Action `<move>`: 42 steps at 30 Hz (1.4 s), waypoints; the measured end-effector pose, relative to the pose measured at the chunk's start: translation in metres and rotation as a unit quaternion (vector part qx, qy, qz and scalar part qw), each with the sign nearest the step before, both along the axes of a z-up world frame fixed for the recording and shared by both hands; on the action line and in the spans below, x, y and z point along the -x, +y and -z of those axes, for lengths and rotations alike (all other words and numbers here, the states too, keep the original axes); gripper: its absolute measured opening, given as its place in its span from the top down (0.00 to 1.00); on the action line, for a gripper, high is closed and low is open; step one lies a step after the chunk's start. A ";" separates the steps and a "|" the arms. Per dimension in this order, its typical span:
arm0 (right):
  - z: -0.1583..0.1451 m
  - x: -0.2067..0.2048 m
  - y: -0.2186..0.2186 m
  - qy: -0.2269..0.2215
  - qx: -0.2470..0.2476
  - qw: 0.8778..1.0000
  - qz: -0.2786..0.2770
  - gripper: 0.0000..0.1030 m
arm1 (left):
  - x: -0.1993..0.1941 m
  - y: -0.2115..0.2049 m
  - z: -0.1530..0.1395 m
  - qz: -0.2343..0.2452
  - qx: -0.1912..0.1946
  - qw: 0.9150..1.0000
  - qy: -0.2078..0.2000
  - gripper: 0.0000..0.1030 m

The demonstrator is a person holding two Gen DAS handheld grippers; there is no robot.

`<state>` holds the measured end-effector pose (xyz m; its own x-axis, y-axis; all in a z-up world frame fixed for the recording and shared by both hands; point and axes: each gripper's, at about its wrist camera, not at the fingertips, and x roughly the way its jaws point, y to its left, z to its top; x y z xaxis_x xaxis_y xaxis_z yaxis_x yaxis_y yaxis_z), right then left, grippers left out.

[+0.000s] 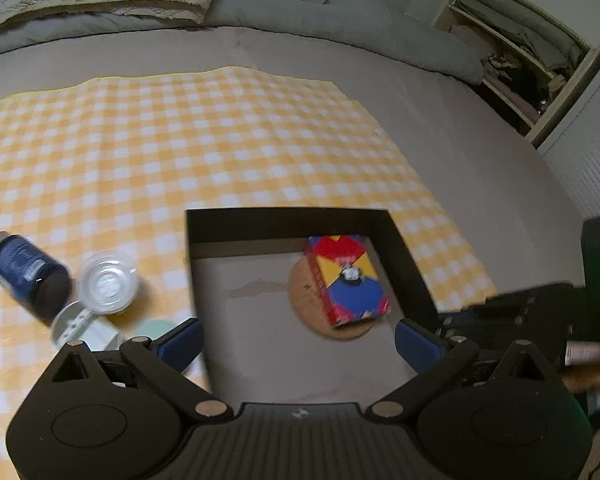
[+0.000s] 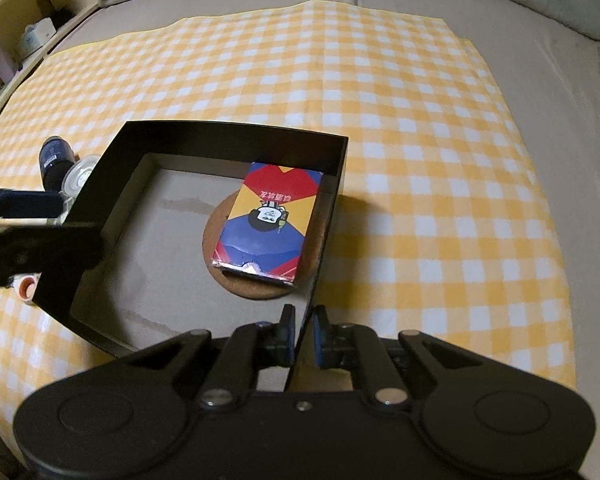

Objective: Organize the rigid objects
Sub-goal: 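Carry the card box with the left tool into the black box onto the coaster, then lower the left tool onto the blue pill bottle and close on it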

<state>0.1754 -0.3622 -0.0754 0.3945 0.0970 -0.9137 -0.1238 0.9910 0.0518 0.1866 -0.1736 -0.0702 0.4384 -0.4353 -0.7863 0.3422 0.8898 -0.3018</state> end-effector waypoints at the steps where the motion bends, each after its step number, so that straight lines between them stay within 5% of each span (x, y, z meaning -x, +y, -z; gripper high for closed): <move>1: 0.000 0.000 0.000 -0.001 0.003 1.000 0.002 0.92 | 0.003 0.004 -0.001 0.002 -0.003 1.000 -0.001 0.02; 16: -0.005 -0.010 0.002 -0.006 0.014 0.999 0.038 0.95 | 0.024 0.064 -0.005 0.006 -0.063 0.997 -0.044 0.00; 31: -0.003 -0.024 0.007 -0.003 0.033 0.999 0.038 0.95 | -0.004 0.143 -0.001 -0.008 -0.133 0.988 -0.079 0.00; 42: 0.000 -0.030 0.009 -0.001 0.043 0.999 0.034 0.95 | -0.038 0.172 0.018 0.037 -0.162 0.981 -0.104 0.00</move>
<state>0.2051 -0.3531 -0.0755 0.4002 -0.0081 -0.9164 -0.0564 0.9979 -0.0334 0.2243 -0.0021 -0.0880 0.5808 -0.2147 -0.7853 0.4344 0.8975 0.0759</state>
